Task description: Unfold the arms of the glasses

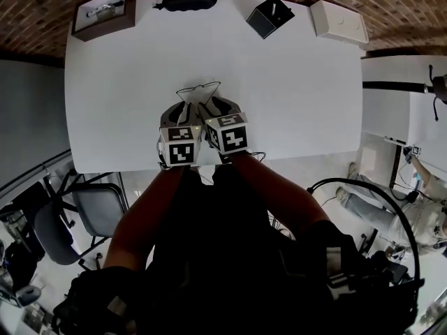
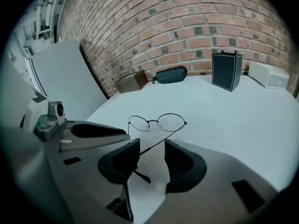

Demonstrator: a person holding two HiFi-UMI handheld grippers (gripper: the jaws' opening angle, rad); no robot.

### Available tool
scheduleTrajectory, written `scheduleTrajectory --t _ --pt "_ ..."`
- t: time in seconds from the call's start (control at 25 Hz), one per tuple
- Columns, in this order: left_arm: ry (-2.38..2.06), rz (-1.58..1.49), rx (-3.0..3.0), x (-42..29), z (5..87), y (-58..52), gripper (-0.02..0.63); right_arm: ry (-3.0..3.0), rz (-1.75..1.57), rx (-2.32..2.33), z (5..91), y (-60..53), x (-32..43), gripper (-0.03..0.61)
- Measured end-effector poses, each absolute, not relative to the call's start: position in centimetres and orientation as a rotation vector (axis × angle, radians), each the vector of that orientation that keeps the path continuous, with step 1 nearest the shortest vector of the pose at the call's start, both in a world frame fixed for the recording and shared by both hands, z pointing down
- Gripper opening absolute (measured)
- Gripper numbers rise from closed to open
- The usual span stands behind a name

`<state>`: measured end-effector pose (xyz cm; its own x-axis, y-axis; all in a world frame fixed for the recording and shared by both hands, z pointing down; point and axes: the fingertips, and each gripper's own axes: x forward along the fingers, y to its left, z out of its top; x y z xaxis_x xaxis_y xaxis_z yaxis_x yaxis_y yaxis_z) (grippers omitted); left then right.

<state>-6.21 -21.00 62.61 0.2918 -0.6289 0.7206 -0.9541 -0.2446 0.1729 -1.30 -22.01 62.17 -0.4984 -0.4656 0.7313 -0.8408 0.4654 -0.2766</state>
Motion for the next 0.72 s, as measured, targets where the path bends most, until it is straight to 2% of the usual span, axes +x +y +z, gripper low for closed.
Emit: scheduleTrajectory --t 0.72 --pt "-1.365 0.88 2.067 -8.3 63.6 -23.3 0.066 -2.134 0.808 1.067 62.2 -23.7 1.3 0.132"
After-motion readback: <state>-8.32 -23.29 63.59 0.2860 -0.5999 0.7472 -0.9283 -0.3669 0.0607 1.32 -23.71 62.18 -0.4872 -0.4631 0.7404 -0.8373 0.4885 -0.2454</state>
